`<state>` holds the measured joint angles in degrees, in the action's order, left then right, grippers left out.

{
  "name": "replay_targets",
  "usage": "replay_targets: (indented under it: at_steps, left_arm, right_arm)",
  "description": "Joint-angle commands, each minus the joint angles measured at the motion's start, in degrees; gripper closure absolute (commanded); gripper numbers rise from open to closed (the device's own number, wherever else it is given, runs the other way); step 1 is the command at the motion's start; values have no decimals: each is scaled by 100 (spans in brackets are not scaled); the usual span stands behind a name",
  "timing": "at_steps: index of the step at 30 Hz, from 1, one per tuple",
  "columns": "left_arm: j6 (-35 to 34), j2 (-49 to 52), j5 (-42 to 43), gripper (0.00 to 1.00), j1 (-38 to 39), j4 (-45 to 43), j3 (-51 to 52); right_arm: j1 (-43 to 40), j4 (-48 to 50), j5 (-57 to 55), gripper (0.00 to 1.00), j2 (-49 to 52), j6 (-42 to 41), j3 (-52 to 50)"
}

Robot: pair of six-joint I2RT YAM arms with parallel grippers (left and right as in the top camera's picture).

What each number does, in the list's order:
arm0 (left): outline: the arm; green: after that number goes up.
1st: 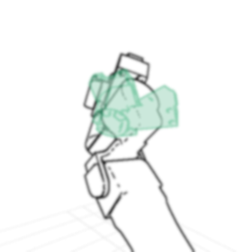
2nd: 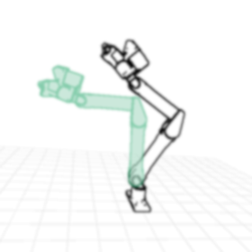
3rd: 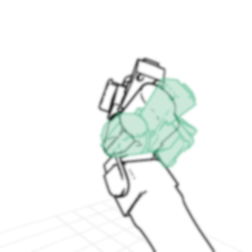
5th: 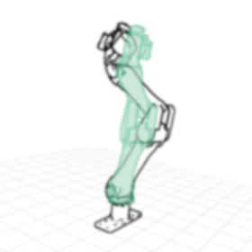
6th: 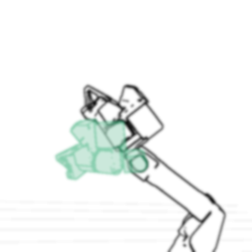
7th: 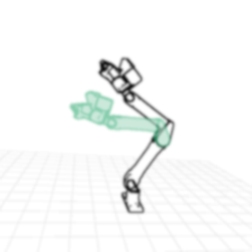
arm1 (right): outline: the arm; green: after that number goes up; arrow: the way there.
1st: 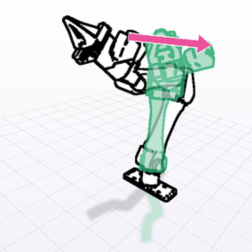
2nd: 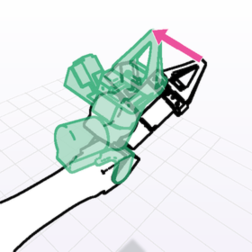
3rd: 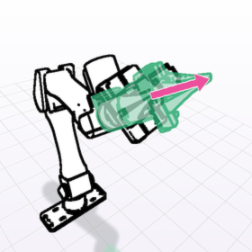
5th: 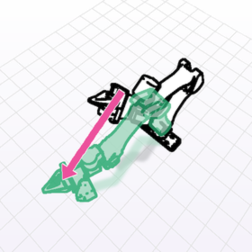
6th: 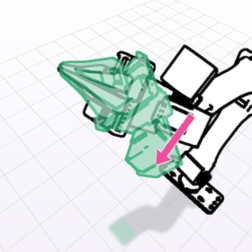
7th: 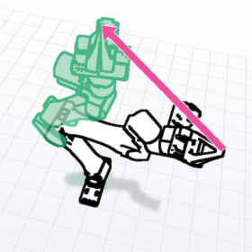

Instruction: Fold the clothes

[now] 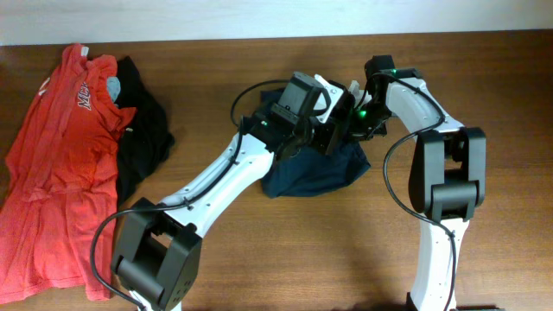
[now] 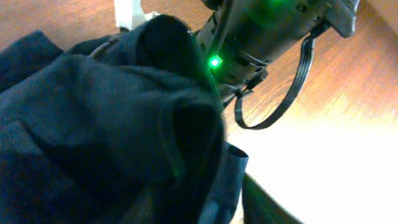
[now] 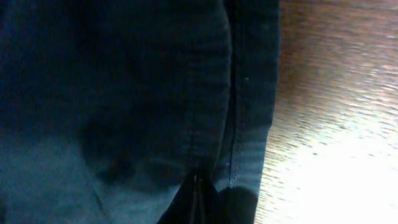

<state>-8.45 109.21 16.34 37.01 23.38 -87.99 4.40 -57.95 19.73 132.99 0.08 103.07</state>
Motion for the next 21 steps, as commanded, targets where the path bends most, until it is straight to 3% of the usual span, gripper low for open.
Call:
replay_targets:
  at_steps: [1,3,10,14,17,21]
  left_arm:
    - [13,57,-120,34,7,-17,-109]
    - [13,57,-118,23,4,-17,-109]
    - [13,55,-116,21,7,-15,-109]
    - [13,55,-79,14,7,-72,-111]
    - [13,37,-70,1,7,-177,-122]
    - [13,-17,-48,1,4,-186,-321]
  right_arm:
    - [76,31,153,96,433,31,-166]
    - [72,28,177,96,431,28,-155]
    - [-269,-446,302,96,293,31,509]
    - [-638,-1060,302,96,258,31,1386]
    - [-903,-1408,391,96,258,33,1952]
    - [-1220,-1755,538,96,258,33,2518]
